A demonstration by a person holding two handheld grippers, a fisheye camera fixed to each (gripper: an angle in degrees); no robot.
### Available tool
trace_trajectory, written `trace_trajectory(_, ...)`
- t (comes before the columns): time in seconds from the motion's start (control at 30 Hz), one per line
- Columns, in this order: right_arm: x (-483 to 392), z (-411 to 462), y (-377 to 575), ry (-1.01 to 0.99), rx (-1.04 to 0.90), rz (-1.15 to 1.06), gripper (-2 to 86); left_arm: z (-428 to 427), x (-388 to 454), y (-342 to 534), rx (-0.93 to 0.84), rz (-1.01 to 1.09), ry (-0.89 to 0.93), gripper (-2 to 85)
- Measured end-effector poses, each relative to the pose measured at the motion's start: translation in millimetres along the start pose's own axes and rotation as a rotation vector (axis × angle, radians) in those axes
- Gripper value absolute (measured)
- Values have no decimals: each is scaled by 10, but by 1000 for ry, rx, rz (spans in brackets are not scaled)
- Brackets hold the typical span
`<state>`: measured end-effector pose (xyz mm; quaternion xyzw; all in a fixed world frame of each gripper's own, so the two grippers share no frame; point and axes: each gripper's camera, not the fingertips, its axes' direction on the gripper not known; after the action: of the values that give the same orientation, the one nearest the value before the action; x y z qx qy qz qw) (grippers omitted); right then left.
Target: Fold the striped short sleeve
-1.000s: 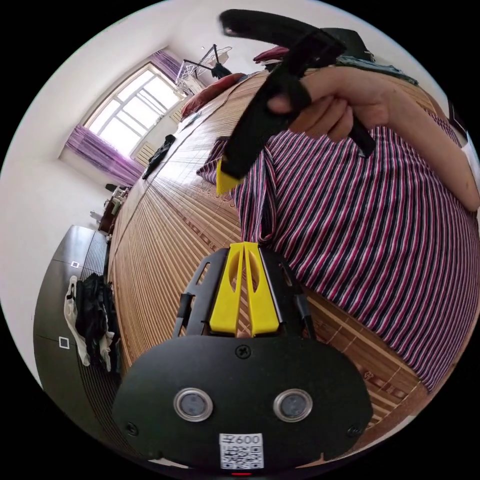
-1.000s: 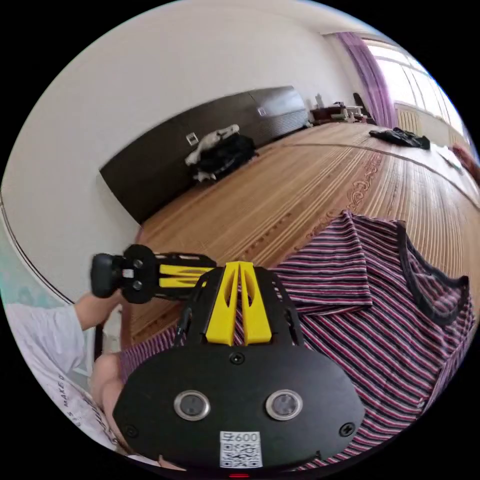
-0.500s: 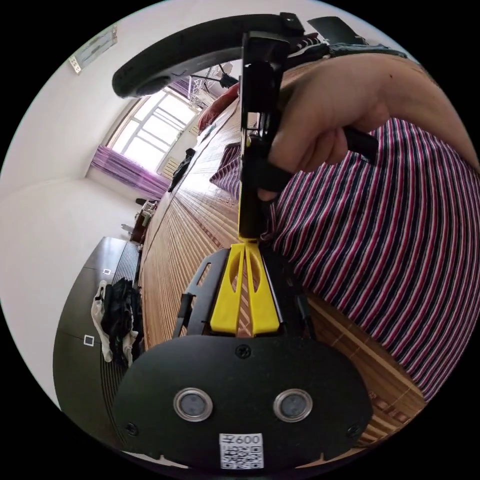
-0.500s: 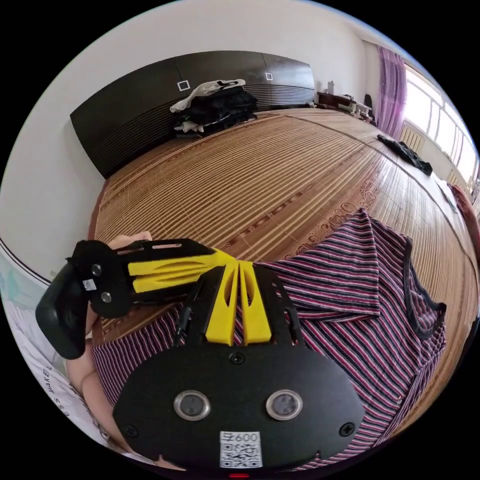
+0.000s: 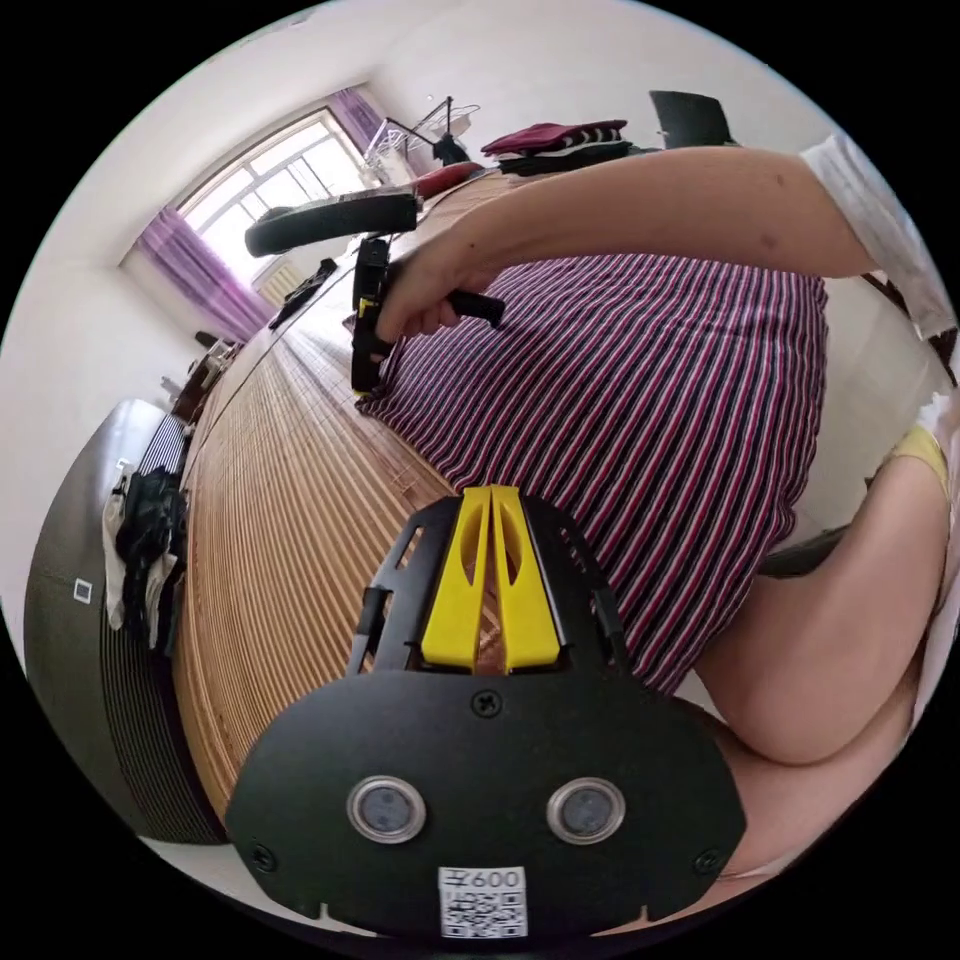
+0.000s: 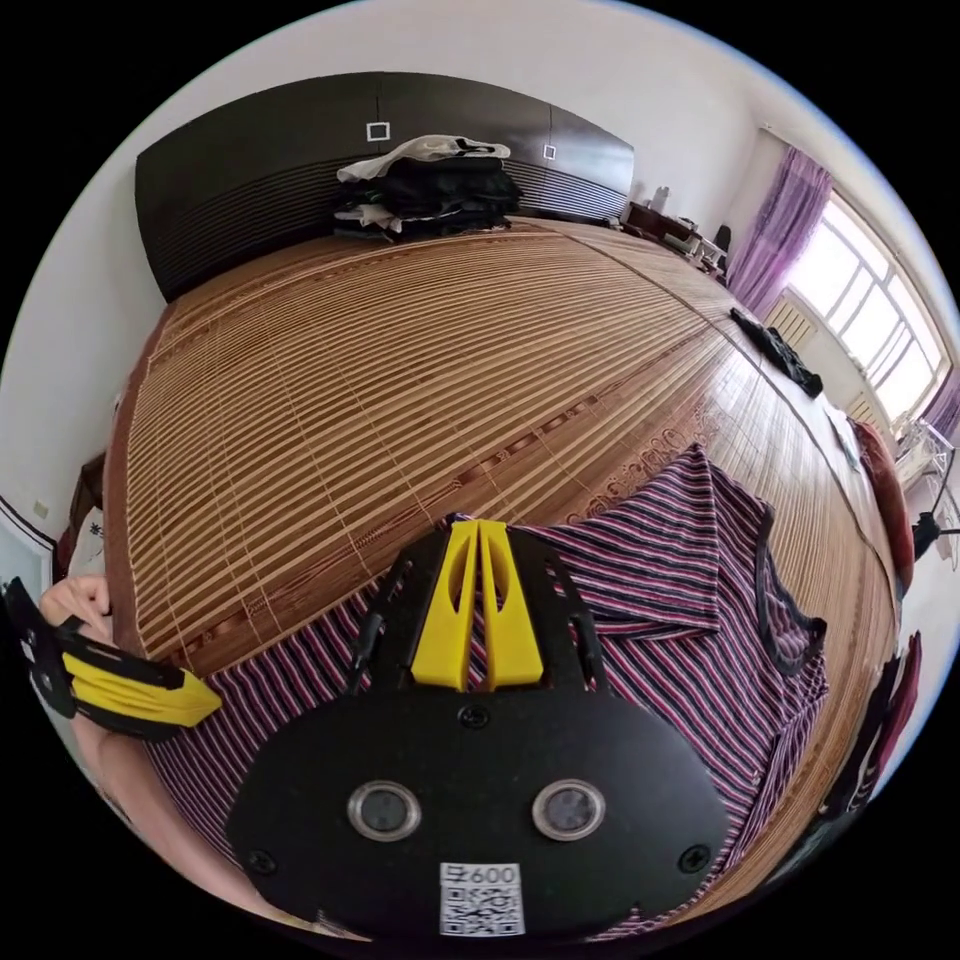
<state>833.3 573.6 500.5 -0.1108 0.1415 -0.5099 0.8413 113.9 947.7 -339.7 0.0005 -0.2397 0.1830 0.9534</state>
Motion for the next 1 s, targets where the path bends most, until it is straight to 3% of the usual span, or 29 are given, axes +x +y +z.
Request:
trace_trajectory(0.17,-324,118,-160,48,12,-18,-8,98,-25,343,95,-126,0,5)
trace_trajectory(0.33,-518,89,-436,58,39,-7,-8,173,112,528,121,-99,-56,3)
trace_trajectory(0.47,-591,-468,-571,98,227,58,-8,195,87,643,142,-127,-27,2)
trace_trajectory(0.57,-313,-934,-733,-44,317,96,-8,201,125,690,144,-124,-32,2)
trace_trajectory(0.67,254,-1174,-1113,-29,387,211,-8,190,150,718,141,-125,-28,2)
trace_trajectory(0.8,911,-788,-2020,-17,269,330,-8,149,173,731,136,-126,-13,1)
trace_trajectory(1.0,936,-337,-3414,38,136,310,-8,37,170,733,137,-144,33,1)
